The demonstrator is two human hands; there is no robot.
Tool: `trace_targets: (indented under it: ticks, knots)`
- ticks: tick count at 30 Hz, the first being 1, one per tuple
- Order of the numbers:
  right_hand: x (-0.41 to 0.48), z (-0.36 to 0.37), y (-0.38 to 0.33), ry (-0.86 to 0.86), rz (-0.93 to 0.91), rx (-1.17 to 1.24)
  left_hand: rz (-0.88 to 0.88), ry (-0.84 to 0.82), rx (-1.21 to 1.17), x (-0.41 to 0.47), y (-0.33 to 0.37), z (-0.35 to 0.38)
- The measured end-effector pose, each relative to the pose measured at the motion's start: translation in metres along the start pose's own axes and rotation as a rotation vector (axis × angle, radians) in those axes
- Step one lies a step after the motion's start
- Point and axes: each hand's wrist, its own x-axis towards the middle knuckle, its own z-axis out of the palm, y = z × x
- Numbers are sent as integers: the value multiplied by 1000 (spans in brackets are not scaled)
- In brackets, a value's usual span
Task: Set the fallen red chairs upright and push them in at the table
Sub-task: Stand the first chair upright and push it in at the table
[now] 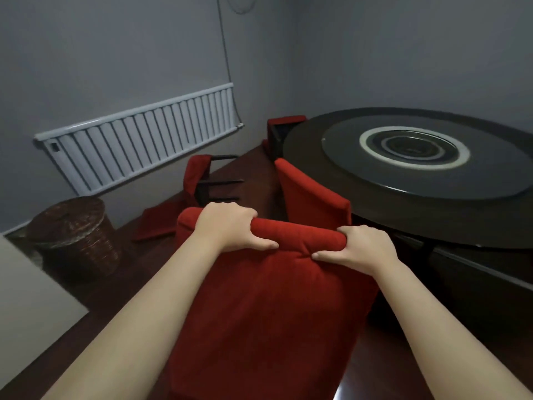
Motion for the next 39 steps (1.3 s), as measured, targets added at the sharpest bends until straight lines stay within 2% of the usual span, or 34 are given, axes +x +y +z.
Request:
trace_targets:
  ticks: [11,20,27,39]
  knots:
    - [-54,-14,72,10,197,48,203,79,-16,51,81,-8]
    - [-64,-17,97,-20,240,91,250,91,-1,67,109,-10]
    - [-57,-16,102,-24,305,82,328,163,-18,91,109,2]
    - [-28,-15,83,-67,410,95,437,48,-51,128,80,17]
